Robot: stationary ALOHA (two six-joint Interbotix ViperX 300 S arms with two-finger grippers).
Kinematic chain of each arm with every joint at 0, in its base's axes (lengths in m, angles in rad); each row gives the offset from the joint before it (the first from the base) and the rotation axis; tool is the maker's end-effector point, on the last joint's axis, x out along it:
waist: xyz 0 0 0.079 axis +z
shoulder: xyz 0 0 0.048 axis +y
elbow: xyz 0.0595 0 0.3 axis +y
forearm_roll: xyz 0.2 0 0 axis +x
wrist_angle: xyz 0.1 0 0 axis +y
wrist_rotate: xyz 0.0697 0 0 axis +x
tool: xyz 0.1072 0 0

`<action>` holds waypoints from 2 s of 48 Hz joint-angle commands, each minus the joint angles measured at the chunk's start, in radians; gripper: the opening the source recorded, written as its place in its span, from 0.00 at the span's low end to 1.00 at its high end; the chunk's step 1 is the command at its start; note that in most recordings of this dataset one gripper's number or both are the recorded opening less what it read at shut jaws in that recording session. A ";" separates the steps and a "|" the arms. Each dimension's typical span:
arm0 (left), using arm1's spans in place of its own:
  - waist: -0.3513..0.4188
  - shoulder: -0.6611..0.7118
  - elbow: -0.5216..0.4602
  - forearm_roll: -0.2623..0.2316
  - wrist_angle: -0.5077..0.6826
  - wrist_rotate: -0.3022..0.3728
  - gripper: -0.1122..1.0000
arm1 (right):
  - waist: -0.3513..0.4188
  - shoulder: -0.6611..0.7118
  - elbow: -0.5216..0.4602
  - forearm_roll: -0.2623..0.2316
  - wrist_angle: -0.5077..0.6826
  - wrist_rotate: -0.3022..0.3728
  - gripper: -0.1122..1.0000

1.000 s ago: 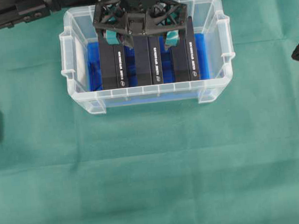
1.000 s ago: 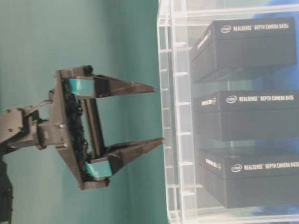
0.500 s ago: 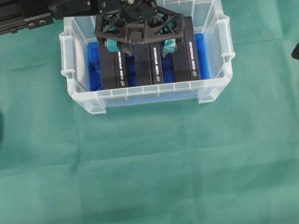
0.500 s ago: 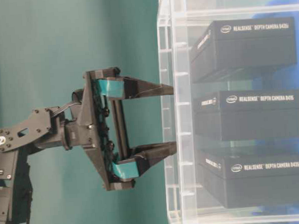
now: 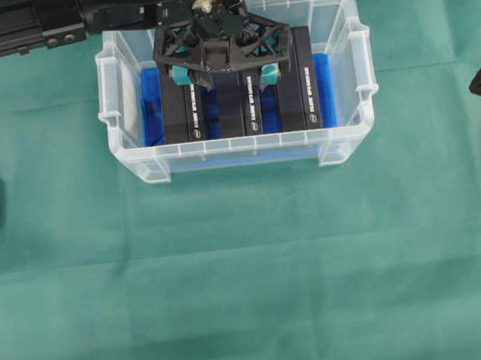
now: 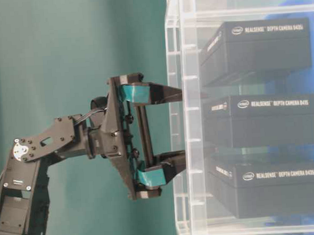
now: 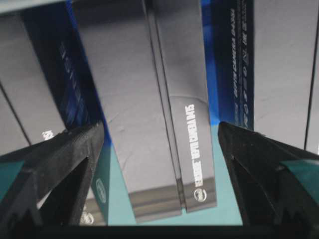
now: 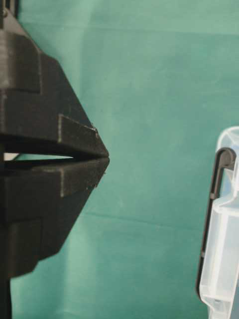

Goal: Take the box out of the case with the left arm.
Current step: 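Lower the left gripper around the middle box and close on it, then lift the middle box straight up out of the case with left gripper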

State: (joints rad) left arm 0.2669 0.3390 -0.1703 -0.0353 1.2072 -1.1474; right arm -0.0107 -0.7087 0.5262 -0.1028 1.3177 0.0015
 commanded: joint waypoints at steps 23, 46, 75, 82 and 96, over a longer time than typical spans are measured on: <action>0.005 0.012 0.035 0.002 -0.086 0.000 0.95 | 0.000 -0.002 -0.020 -0.002 -0.005 0.000 0.10; 0.008 0.020 0.046 0.008 -0.098 -0.005 0.78 | 0.000 -0.002 -0.018 -0.017 -0.003 -0.003 0.10; 0.006 -0.023 -0.011 0.008 -0.037 -0.011 0.59 | 0.000 -0.003 -0.018 -0.041 -0.003 -0.003 0.10; 0.005 -0.031 -0.089 0.008 0.055 -0.011 0.59 | 0.000 -0.003 -0.020 -0.043 -0.003 -0.003 0.10; 0.002 0.002 -0.275 0.008 0.233 -0.008 0.59 | -0.002 -0.009 -0.020 -0.041 -0.003 -0.003 0.10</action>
State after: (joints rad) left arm 0.2715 0.3697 -0.3774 -0.0307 1.4067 -1.1566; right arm -0.0092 -0.7133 0.5262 -0.1411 1.3177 -0.0015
